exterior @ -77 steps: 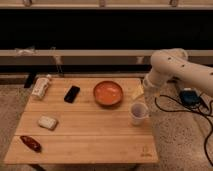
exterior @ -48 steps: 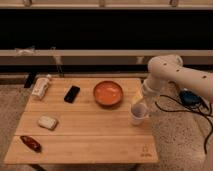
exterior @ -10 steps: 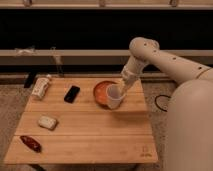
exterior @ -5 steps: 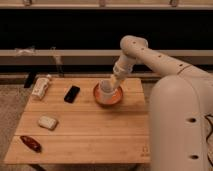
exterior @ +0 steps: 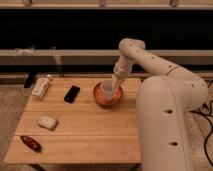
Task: Place the ceramic cup in the ceramic bowl
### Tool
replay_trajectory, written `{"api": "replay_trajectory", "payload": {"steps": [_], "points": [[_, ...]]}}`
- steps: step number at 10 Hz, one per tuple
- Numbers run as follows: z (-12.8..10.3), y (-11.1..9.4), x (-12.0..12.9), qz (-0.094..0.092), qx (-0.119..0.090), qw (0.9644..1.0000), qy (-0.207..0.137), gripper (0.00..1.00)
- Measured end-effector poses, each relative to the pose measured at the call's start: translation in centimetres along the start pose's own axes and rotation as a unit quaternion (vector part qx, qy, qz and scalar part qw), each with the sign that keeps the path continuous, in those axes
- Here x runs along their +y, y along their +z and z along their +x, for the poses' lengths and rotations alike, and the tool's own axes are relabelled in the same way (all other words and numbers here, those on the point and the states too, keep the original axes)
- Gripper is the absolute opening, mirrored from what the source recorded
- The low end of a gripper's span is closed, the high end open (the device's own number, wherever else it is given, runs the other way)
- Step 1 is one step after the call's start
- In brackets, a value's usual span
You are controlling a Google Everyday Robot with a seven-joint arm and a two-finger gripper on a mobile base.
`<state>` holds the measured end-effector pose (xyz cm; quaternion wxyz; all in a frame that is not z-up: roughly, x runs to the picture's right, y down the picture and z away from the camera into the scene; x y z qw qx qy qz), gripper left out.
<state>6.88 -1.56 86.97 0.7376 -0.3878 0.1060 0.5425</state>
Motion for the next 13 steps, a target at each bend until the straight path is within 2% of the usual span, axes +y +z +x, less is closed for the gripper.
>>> {"api": "replay_trajectory", "payload": {"steps": [1, 4, 5, 6, 10, 13], "points": [[-0.2, 0.2, -0.3, 0.002, 0.0, 1.0, 0.009, 0.31], [0.0, 0.7, -1.2, 0.001, -0.002, 0.9979, 0.064, 0.61], [0.0, 0.8, -1.3, 0.001, -0.004, 0.9977, 0.068, 0.73], [0.0, 0.8, -1.3, 0.0, -0.004, 0.9975, 0.07, 0.78], [-0.1, 0.5, -1.3, -0.008, -0.012, 0.9975, 0.07, 0.8], [-0.4, -0.8, -1.5, -0.009, -0.025, 0.9978, 0.062, 0.8]]}}
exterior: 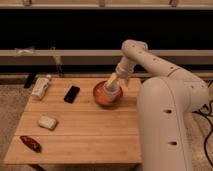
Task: Place the ceramic cup in the ceramic bowl
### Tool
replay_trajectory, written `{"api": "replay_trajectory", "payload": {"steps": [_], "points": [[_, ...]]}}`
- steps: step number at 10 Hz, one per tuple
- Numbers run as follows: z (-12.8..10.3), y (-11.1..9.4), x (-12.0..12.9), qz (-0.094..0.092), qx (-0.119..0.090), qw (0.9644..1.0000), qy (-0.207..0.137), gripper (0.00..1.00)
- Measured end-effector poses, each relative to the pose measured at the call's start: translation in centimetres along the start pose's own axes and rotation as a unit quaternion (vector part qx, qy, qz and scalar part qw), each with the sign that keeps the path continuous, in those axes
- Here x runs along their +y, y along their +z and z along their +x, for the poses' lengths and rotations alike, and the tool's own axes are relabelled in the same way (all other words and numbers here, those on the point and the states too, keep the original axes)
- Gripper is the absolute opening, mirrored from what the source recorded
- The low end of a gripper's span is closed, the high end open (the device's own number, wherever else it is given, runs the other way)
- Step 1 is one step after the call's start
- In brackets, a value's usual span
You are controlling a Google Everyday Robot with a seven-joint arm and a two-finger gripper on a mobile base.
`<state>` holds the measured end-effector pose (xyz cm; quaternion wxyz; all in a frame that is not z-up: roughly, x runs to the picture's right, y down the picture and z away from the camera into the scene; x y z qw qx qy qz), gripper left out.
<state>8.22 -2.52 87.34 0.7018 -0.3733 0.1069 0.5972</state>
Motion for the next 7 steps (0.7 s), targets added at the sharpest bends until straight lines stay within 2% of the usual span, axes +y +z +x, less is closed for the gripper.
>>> {"api": "replay_trajectory", "payload": {"steps": [4, 7], "points": [[0.0, -3.5, -0.4, 0.002, -0.027, 0.9991, -0.033, 0.8], [0.3, -4.0, -0.3, -0.001, -0.03, 0.9987, -0.041, 0.8]]}}
